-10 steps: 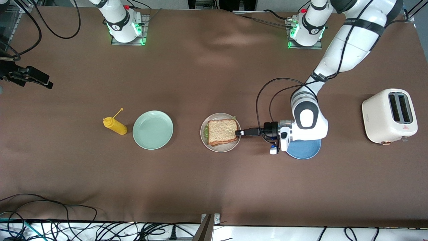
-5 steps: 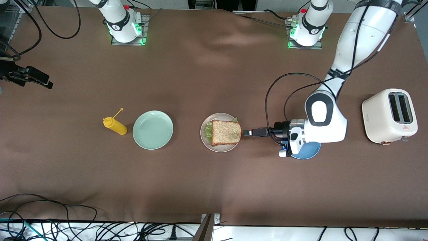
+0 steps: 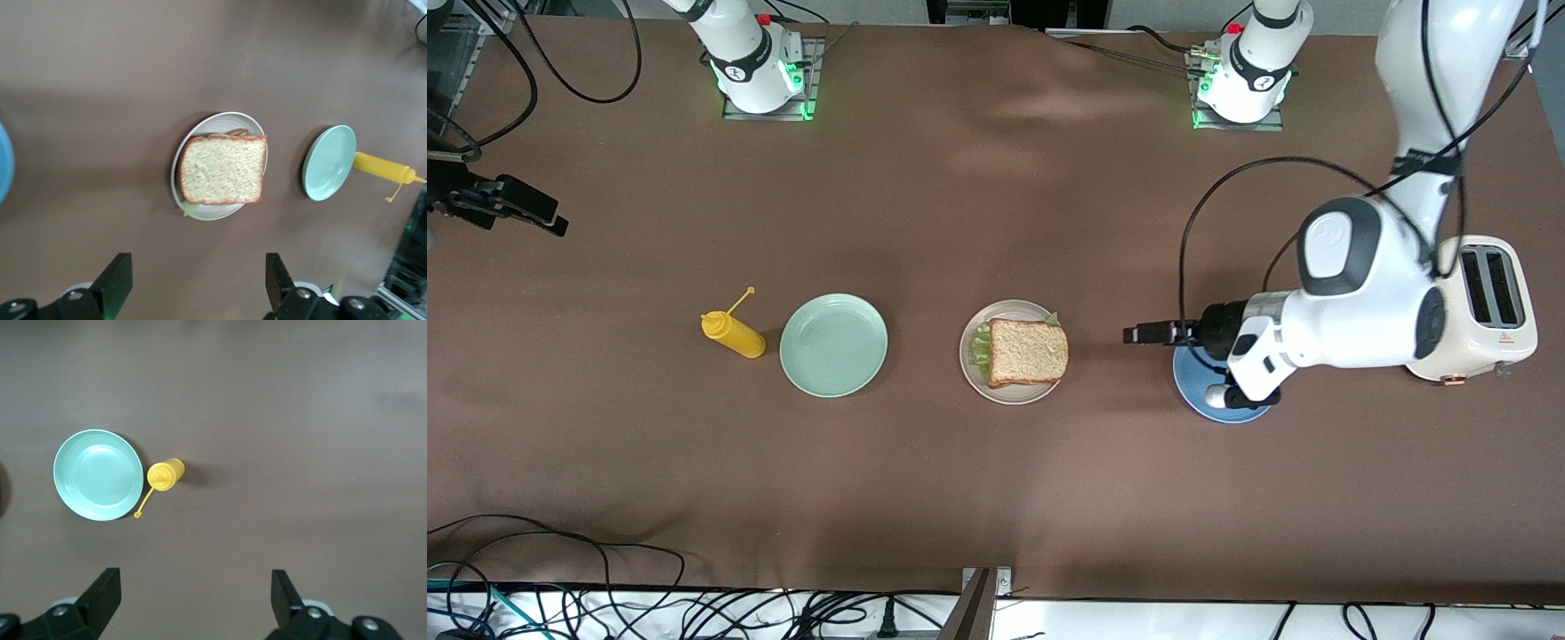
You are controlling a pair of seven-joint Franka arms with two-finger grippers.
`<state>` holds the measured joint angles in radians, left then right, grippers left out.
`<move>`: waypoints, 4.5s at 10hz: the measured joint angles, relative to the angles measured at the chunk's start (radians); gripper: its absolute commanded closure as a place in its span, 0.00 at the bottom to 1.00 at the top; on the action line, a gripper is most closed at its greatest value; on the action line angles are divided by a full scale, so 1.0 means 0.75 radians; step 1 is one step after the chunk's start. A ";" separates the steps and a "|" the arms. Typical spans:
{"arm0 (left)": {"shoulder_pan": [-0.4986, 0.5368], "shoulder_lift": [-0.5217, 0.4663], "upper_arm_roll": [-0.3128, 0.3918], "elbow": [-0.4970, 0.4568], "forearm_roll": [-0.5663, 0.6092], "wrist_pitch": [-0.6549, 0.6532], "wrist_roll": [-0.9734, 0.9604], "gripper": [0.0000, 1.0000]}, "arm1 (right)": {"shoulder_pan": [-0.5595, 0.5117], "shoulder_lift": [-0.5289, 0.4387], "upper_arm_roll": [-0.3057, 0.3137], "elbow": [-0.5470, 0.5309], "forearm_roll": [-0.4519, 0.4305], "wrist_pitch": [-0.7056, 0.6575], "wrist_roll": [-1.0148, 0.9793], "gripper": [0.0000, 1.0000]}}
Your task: Make sandwich on beige plate with both arms
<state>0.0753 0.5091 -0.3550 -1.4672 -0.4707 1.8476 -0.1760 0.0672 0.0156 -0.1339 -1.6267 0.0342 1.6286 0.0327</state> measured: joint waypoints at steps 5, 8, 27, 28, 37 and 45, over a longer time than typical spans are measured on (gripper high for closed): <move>0.145 -0.175 0.003 0.123 0.326 -0.345 -0.011 0.03 | 0.001 0.000 0.004 0.001 0.000 -0.014 0.000 0.00; 0.181 -0.279 0.004 0.124 0.419 -0.431 0.058 0.03 | 0.001 0.000 0.004 0.001 0.000 -0.015 0.000 0.00; 0.070 -0.603 0.291 0.075 0.444 -0.701 0.230 0.00 | 0.001 -0.001 0.005 0.028 0.000 -0.016 -0.004 0.00; 0.070 -0.604 0.293 0.074 0.444 -0.710 0.230 0.00 | 0.001 -0.001 0.005 0.029 0.000 -0.016 -0.004 0.00; 0.072 -0.621 0.301 0.065 0.444 -0.740 0.216 0.00 | 0.001 -0.001 0.009 0.029 0.000 -0.028 -0.006 0.00; 0.071 -0.614 0.219 0.029 0.609 -0.689 0.129 0.00 | 0.000 -0.018 -0.014 0.070 -0.001 -0.158 -0.004 0.00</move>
<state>0.1285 0.0486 -0.1908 -1.4451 -0.0137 1.3308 -0.0796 0.0671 0.0021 -0.1441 -1.5744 0.0334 1.5102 0.0296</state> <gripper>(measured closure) 0.000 0.000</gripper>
